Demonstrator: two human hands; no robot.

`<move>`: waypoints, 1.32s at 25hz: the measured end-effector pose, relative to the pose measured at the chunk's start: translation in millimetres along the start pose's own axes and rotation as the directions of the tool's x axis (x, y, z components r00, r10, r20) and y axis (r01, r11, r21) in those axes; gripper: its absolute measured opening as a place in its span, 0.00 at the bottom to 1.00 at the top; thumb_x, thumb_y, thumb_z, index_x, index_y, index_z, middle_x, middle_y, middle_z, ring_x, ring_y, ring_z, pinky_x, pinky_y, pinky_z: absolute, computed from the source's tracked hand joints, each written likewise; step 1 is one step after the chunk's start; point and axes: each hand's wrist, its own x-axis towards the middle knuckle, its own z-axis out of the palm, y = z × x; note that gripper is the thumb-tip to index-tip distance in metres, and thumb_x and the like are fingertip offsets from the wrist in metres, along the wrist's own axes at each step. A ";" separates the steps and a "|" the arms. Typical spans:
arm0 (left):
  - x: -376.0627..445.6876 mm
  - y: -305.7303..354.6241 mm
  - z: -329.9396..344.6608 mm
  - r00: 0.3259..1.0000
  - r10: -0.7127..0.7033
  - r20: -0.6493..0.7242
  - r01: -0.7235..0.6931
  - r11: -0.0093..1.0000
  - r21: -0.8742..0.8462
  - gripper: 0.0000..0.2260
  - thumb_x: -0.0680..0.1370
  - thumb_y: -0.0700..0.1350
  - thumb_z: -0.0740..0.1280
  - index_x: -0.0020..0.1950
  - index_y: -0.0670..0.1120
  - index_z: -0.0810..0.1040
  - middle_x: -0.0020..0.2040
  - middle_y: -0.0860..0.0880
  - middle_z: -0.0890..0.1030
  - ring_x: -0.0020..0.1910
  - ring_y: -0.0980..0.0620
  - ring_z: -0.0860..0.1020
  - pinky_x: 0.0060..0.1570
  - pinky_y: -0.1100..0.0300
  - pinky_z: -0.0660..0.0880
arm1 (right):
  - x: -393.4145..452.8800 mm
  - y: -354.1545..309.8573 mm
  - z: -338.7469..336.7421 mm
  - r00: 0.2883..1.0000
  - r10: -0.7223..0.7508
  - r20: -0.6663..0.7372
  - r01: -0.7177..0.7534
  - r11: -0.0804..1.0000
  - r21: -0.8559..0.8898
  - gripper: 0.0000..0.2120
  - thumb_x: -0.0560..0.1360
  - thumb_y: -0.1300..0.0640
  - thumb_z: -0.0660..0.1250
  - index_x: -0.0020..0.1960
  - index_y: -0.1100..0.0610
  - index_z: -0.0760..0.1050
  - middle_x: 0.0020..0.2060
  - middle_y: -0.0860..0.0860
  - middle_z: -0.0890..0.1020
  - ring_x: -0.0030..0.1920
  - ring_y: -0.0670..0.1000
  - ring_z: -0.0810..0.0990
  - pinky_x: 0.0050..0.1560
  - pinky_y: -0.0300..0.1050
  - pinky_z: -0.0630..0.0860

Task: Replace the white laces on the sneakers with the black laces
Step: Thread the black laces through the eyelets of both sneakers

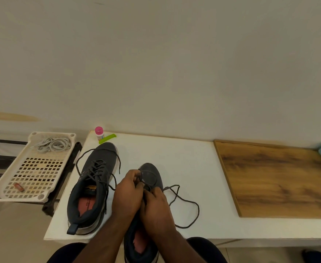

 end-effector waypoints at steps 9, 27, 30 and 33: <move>1.2 22.4 -27.9 0.986 -0.049 0.162 0.049 0.999 0.003 0.30 0.73 0.45 0.72 0.72 0.55 0.65 0.63 0.55 0.71 0.59 0.52 0.76 0.50 0.63 0.71 | -0.8 -1.4 -1.7 1.000 0.022 0.004 -0.022 0.999 0.036 0.14 0.83 0.49 0.55 0.60 0.50 0.77 0.51 0.46 0.73 0.50 0.44 0.72 0.50 0.33 0.69; -48.2 35.2 -52.1 0.901 0.215 0.376 -0.319 0.917 0.240 0.10 0.81 0.42 0.63 0.56 0.57 0.78 0.51 0.57 0.82 0.50 0.60 0.79 0.51 0.72 0.72 | -10.2 -4.1 -70.0 0.924 0.381 -0.029 -0.283 0.732 0.620 0.07 0.72 0.58 0.77 0.46 0.52 0.79 0.38 0.51 0.85 0.40 0.51 0.85 0.46 0.51 0.84; -52.6 32.1 -51.8 0.893 0.245 0.377 -0.355 0.900 0.254 0.10 0.81 0.44 0.63 0.52 0.58 0.80 0.48 0.61 0.79 0.48 0.62 0.77 0.49 0.74 0.69 | -14.6 -8.4 -66.2 0.917 0.394 0.068 -0.320 0.622 0.715 0.06 0.74 0.58 0.75 0.48 0.55 0.79 0.39 0.53 0.86 0.42 0.54 0.86 0.47 0.54 0.84; -53.4 34.3 -47.8 0.904 0.239 0.356 -0.333 0.913 0.235 0.06 0.80 0.46 0.65 0.48 0.57 0.77 0.45 0.59 0.79 0.46 0.61 0.77 0.48 0.71 0.72 | -20.1 -14.4 -69.6 0.913 0.395 0.099 -0.341 0.610 0.715 0.04 0.76 0.59 0.73 0.48 0.57 0.78 0.37 0.53 0.85 0.36 0.52 0.85 0.42 0.51 0.85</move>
